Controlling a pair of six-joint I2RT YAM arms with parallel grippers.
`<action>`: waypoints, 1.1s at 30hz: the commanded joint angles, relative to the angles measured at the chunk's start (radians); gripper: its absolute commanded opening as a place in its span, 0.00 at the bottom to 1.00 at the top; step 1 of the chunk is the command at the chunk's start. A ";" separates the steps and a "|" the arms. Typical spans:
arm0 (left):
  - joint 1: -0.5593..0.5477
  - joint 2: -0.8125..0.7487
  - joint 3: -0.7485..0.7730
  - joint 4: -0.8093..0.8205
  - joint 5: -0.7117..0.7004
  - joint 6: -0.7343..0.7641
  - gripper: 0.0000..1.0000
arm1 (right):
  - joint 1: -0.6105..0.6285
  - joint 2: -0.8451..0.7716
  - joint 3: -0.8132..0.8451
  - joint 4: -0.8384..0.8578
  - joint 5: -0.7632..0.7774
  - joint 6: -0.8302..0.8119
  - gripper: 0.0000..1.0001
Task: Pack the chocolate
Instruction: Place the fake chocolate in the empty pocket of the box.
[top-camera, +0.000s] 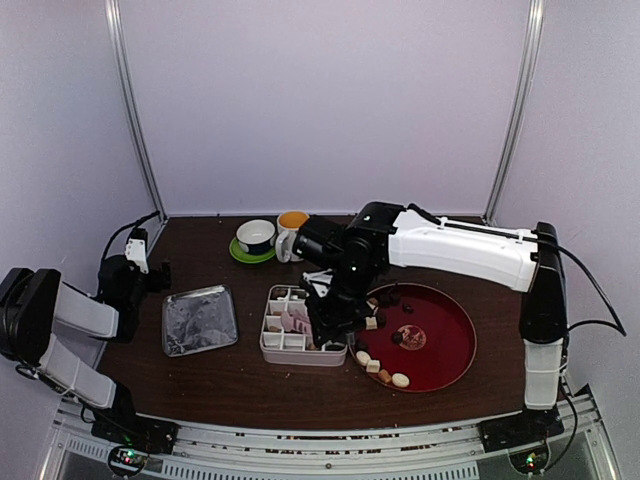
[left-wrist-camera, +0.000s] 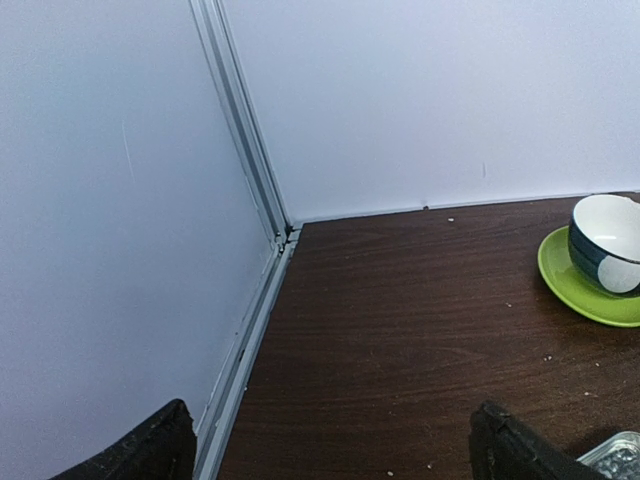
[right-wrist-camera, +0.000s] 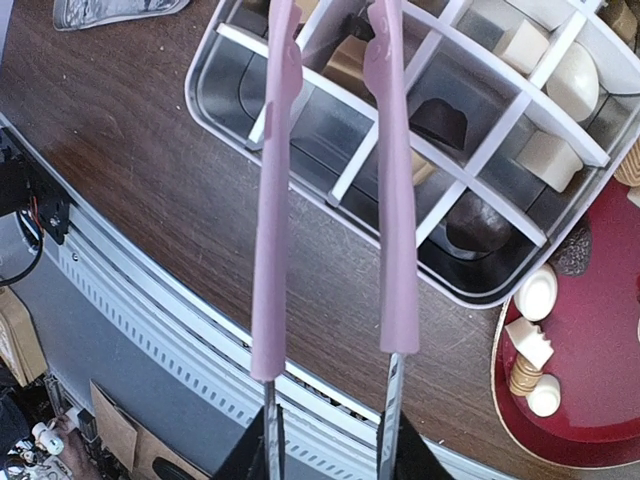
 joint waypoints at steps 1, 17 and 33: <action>0.007 -0.003 0.008 0.057 0.008 0.009 0.98 | -0.001 -0.020 0.017 0.025 -0.017 -0.007 0.30; -0.021 -0.203 0.480 -1.009 0.058 -0.240 0.98 | -0.051 -0.157 -0.123 0.106 0.010 -0.055 0.27; -0.210 0.141 0.586 -1.001 0.563 -0.374 0.77 | -0.076 -0.296 -0.300 0.196 0.029 -0.071 0.27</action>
